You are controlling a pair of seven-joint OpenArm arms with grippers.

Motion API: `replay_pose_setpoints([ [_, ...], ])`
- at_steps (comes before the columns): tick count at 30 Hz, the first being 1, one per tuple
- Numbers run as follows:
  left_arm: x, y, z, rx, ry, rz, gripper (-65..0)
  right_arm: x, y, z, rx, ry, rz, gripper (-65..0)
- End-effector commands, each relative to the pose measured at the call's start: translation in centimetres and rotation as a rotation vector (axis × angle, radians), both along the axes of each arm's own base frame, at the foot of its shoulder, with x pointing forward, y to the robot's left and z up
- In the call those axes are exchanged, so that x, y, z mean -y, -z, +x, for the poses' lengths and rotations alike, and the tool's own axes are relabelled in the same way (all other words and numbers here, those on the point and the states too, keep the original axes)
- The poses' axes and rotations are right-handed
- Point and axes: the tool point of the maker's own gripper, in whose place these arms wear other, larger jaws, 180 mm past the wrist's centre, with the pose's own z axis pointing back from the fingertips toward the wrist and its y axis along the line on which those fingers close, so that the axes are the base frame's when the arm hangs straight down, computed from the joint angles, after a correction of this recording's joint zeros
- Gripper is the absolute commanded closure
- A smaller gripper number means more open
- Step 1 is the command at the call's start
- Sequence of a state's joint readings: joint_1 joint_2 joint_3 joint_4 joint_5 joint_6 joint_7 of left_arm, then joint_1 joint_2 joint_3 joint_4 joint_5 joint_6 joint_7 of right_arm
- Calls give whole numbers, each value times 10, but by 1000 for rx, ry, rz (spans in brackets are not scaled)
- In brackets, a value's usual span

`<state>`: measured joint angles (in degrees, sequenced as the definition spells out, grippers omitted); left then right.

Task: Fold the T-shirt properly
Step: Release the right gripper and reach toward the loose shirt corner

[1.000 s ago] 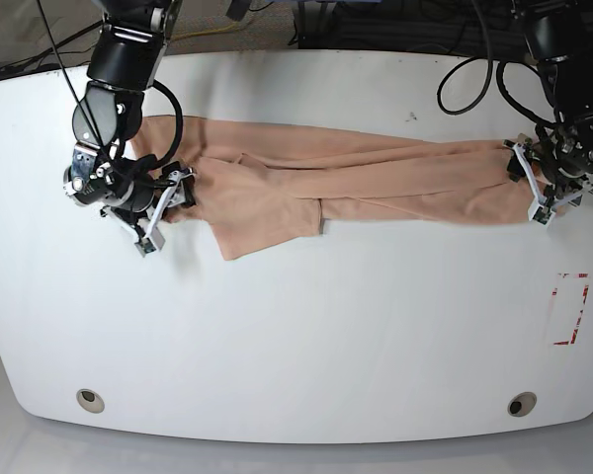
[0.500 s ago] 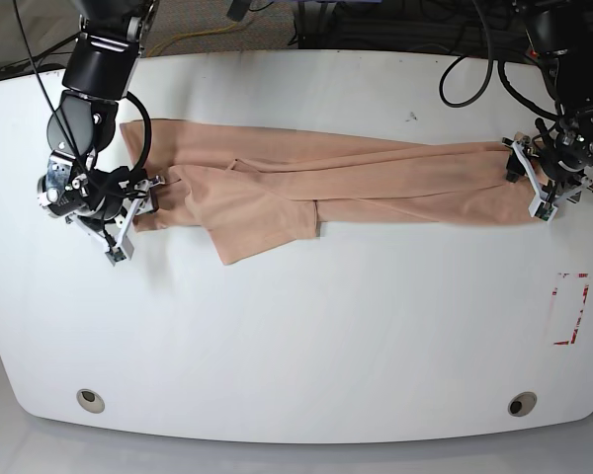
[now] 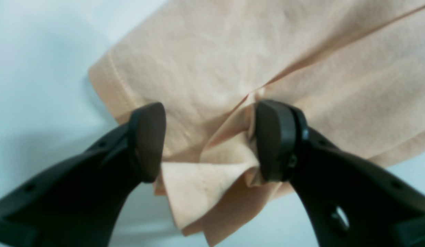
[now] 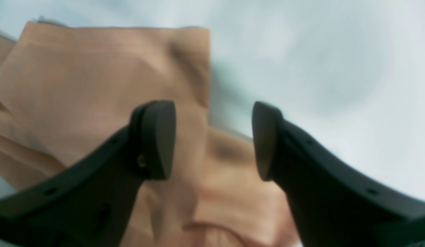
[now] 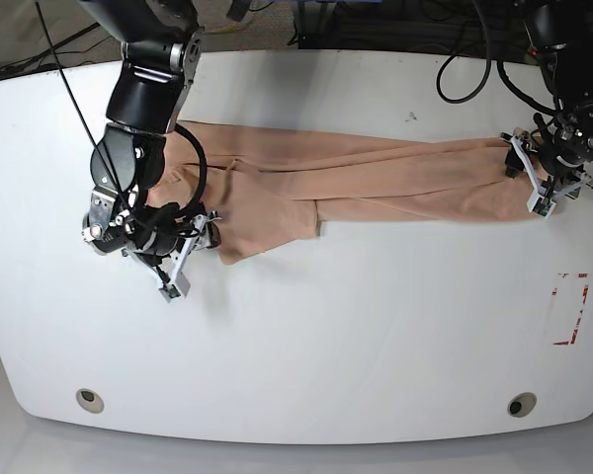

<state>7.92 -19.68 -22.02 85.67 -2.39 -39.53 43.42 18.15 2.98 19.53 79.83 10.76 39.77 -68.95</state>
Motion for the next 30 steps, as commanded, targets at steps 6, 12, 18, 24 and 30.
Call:
replay_pose_setpoints([
  [6,-8,6,-11,-60,1,47,-382,-3,15,32,31,40,143,-347],
  [12,-8,5,-9,-56,1,47,-382,-3,29,31,2,58,178,-346],
  [18,-8,4,-8,-54,1,47,-382,-33,36,22,-36,29,219,-342],
  [24,-8,4,-8,-53,1,47,-382,-49,29,24,-14,12,237,-341],
  [30,-8,4,-8,-51,1,47,-382,-49,29,24,-13,13,238,-230],
])
